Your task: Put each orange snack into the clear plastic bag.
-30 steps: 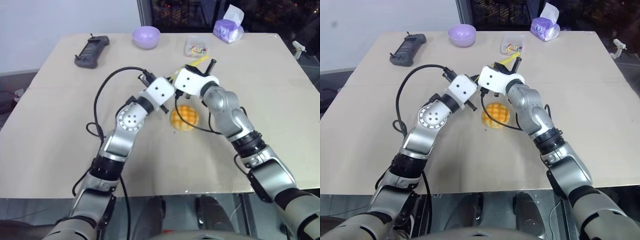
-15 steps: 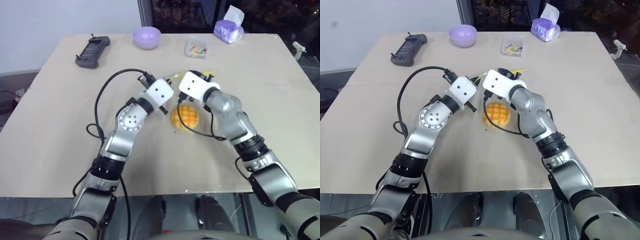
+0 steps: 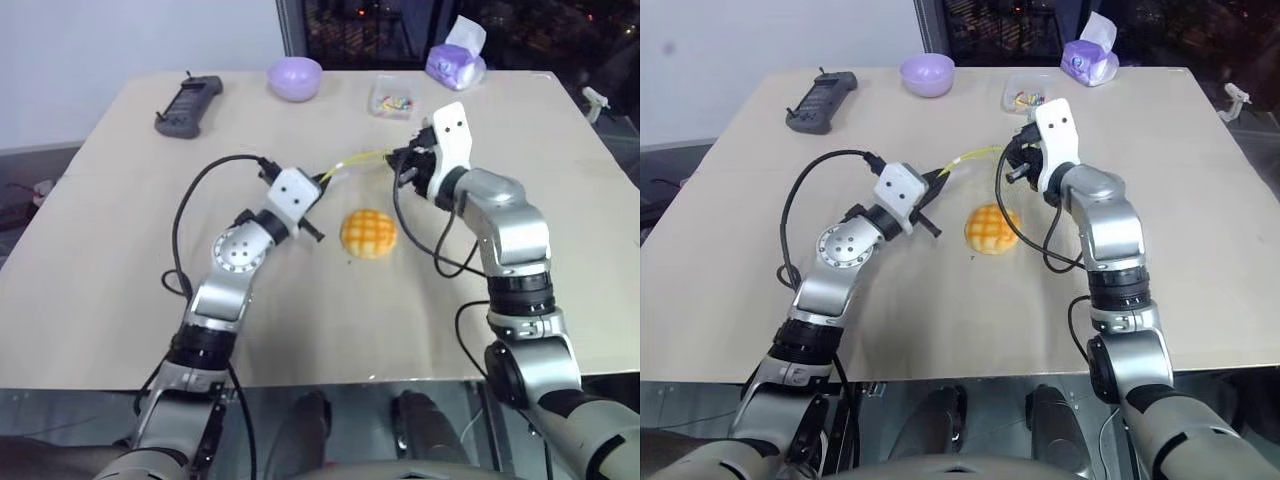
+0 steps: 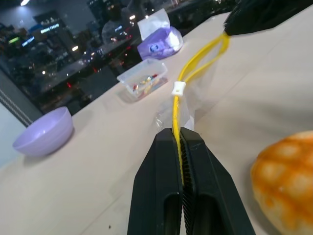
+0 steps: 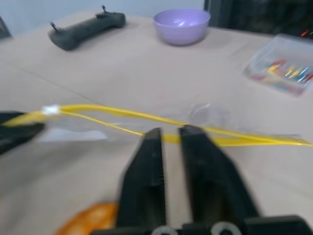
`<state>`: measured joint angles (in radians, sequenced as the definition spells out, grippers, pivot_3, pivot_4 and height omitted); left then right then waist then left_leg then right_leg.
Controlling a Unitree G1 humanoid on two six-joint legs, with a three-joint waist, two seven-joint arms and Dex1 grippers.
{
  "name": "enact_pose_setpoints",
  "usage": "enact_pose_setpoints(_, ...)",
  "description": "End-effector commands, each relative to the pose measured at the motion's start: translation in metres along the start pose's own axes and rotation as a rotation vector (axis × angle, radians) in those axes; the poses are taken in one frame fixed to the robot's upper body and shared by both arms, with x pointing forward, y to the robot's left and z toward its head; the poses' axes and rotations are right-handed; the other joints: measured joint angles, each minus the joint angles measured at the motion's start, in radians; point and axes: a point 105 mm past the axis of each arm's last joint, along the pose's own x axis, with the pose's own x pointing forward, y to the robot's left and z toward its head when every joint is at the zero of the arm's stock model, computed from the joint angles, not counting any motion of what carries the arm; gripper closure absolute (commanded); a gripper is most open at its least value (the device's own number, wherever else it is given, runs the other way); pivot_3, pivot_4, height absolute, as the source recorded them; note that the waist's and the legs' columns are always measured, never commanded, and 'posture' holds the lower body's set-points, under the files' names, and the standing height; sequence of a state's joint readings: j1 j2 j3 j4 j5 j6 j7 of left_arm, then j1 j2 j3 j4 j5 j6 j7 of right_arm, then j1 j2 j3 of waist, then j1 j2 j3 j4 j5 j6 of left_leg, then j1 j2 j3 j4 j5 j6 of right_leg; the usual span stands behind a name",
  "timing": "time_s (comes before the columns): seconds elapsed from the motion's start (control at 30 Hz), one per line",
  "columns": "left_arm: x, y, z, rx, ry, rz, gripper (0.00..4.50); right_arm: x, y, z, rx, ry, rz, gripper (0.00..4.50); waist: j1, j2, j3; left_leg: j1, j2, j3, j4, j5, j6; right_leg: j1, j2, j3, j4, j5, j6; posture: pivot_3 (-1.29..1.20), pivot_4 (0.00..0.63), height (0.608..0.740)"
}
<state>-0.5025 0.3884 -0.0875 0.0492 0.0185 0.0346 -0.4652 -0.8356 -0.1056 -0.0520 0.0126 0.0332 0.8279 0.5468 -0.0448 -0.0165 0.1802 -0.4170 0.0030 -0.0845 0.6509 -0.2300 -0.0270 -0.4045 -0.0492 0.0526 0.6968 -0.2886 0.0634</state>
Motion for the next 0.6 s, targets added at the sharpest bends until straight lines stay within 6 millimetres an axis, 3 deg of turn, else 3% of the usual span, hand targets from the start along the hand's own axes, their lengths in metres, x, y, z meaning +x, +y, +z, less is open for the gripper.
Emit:
enact_pose_setpoints(0.03, -0.004, 0.000, 0.012, 0.002, -0.061, -0.008, 4.50, -0.001, 0.008, 0.017, 0.035, -0.051, 0.026, 4.46, 0.000, 0.000, 0.000, 0.000, 0.000, 0.000, 0.000, 0.000, 0.000, 0.000, 0.000, 0.000, 0.000, 0.000, 0.000, 0.00, 0.150, 0.740)
enact_pose_setpoints(0.33, -0.006, -0.007, 0.014, 0.025, -0.080, -0.048, 4.50, 0.003, 0.009, 0.015, 0.084, -0.047, 0.027, 4.46, 0.001, 0.000, 0.000, 0.000, 0.000, 0.000, 0.000, 0.000, 0.000, 0.000, 0.000, 0.000, 0.000, 0.000, 0.000, 0.00, 0.150, 0.740)
enact_pose_setpoints(0.6, -0.009, -0.019, 0.019, 0.034, -0.118, -0.112, 4.50, 0.013, 0.010, 0.000, 0.118, -0.011, 0.033, 4.46, 0.001, 0.000, 0.000, 0.000, 0.000, 0.000, 0.000, 0.000, 0.000, 0.000, 0.000, 0.000, 0.000, 0.000, 0.000, 0.00, 0.150, 0.740)
